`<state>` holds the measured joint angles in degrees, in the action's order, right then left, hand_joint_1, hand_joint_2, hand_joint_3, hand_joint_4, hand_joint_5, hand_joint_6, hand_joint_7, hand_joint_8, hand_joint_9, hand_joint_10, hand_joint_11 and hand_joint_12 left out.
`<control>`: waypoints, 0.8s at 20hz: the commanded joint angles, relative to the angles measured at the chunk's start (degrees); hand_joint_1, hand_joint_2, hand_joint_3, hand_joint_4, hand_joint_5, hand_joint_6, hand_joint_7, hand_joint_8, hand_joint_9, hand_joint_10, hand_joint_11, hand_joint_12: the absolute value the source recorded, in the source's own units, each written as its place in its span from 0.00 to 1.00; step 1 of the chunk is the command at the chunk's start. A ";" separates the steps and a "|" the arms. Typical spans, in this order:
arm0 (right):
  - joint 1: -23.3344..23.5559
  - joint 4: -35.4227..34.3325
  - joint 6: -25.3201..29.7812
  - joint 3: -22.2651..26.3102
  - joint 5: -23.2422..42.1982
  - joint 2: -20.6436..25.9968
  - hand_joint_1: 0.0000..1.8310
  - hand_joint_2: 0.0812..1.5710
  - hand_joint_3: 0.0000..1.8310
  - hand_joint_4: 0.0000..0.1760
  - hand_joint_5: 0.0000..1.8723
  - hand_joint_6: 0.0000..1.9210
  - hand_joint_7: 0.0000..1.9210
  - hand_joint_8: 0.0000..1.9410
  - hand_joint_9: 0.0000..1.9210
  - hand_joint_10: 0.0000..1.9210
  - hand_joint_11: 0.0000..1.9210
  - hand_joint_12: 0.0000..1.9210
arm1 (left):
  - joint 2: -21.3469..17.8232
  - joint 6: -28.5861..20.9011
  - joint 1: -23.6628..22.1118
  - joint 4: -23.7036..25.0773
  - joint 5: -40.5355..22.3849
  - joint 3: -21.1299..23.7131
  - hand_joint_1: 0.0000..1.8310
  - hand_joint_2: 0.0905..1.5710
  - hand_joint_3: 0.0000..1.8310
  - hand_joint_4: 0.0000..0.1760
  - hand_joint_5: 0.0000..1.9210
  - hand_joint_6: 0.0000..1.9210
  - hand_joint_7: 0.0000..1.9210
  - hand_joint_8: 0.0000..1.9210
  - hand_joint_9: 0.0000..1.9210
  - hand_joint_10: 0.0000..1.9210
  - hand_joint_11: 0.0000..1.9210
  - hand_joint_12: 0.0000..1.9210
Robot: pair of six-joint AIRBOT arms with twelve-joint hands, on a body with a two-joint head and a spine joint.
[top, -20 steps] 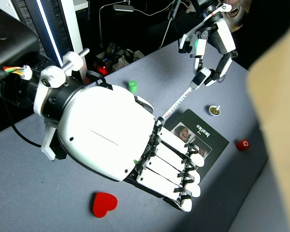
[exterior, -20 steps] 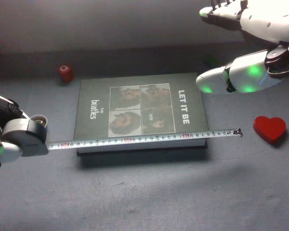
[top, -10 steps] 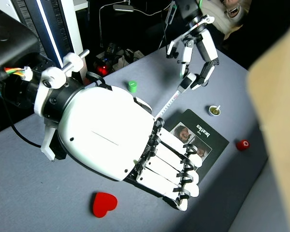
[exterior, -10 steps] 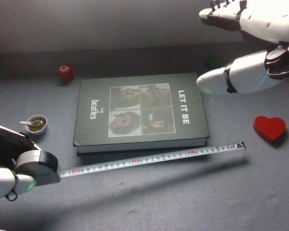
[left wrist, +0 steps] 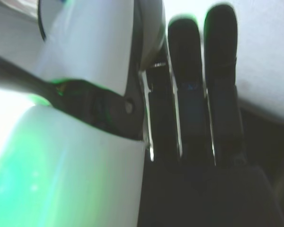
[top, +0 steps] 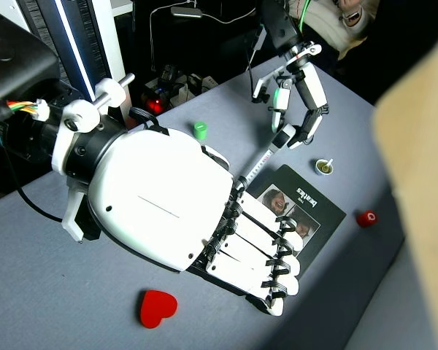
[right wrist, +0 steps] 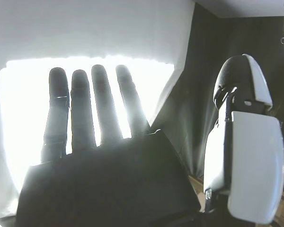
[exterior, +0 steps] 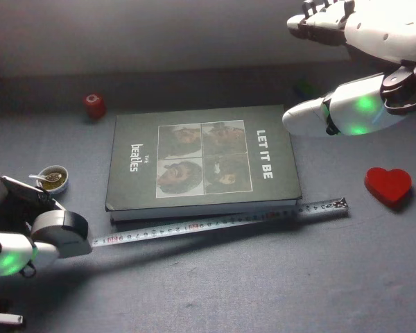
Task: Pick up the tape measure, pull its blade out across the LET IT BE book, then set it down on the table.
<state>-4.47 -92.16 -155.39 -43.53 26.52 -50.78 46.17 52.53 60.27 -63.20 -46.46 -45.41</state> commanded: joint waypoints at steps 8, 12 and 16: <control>0.62 2.65 0.19 0.30 0.14 0.32 0.09 0.58 0.00 0.11 0.06 0.00 0.08 0.00 0.06 0.00 0.00 0.29 | 2.03 -0.07 0.19 1.31 -6.08 -3.02 0.42 0.69 0.00 0.00 0.43 0.02 0.46 0.01 0.42 0.02 0.30 0.32; 0.62 2.66 0.16 0.29 0.14 0.34 0.09 0.59 0.00 0.11 0.06 0.00 0.08 0.00 0.06 0.00 0.00 0.29 | 2.18 -0.04 0.19 1.22 -6.47 -2.77 0.34 0.63 0.00 0.00 0.35 0.00 0.39 0.00 0.36 0.00 0.25 0.28; 0.62 2.67 0.15 0.29 0.12 0.34 0.09 0.59 0.00 0.11 0.06 0.00 0.08 0.00 0.06 0.00 0.00 0.29 | 2.17 0.09 -0.28 1.51 -7.00 -2.36 0.24 0.61 0.00 0.00 0.18 0.00 0.17 0.00 0.17 0.00 0.13 0.23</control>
<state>-4.47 -92.14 -155.39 -43.53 26.30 -50.78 48.42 52.90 60.69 -63.48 -47.88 -47.68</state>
